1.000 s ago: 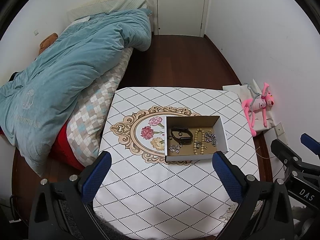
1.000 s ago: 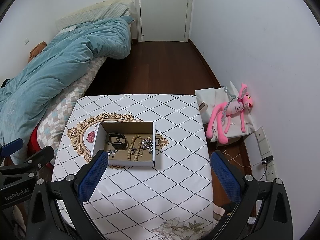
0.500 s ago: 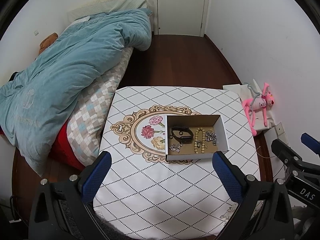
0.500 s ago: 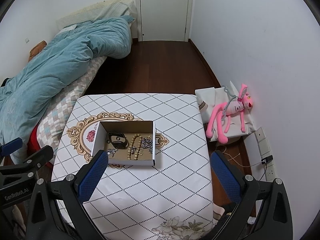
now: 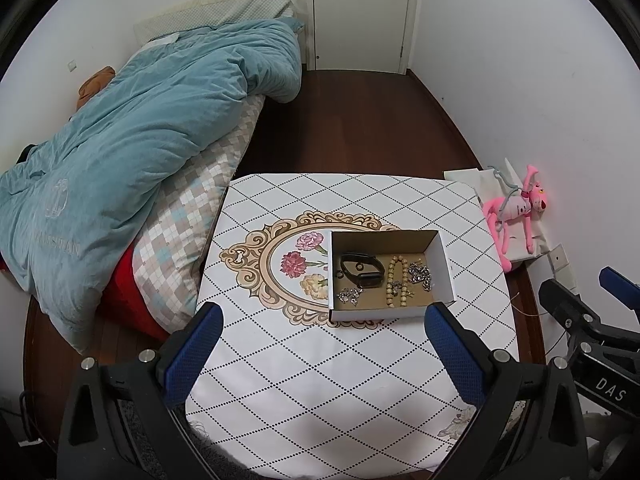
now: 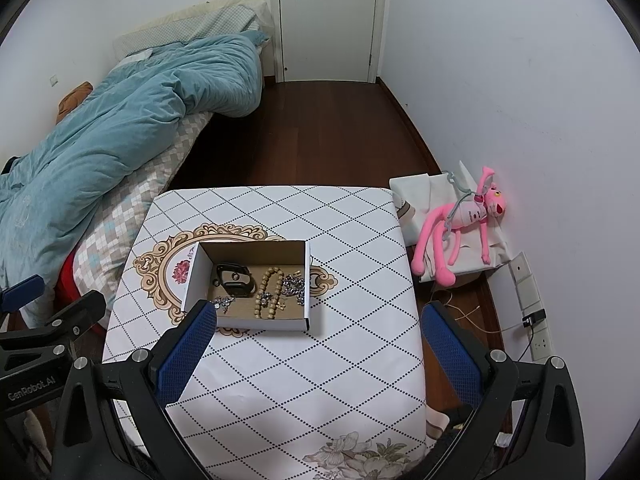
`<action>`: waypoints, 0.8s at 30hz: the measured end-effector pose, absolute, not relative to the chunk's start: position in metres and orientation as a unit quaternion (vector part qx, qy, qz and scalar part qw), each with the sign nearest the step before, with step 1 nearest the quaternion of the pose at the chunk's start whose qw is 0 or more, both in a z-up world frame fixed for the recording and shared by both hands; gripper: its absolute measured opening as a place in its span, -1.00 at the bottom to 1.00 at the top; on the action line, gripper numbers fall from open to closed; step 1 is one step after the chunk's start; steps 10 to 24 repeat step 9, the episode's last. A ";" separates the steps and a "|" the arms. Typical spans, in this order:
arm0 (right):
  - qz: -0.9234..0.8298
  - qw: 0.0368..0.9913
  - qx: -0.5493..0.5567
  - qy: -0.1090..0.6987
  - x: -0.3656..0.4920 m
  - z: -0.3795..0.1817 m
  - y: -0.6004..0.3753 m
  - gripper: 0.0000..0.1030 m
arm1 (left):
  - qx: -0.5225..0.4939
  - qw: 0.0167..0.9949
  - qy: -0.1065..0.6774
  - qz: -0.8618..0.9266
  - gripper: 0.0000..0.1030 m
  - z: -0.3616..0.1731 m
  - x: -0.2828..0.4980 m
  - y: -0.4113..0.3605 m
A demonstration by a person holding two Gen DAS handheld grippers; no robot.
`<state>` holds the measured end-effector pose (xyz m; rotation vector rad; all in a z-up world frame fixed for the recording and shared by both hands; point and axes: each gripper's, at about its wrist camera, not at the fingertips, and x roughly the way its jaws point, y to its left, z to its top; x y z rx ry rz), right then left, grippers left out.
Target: Organize jewelry
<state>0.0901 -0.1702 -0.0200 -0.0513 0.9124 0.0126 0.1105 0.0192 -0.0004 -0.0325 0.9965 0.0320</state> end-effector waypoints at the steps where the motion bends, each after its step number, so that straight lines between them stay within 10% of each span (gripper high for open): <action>1: 0.006 0.897 -0.025 0.441 0.091 -0.020 -0.170 1.00 | -0.015 0.878 0.478 0.016 1.00 -0.001 0.111 0.019; 24: 0.004 0.898 -0.025 0.440 0.090 -0.020 -0.170 1.00 | -0.015 0.879 0.477 0.013 1.00 0.000 0.109 0.016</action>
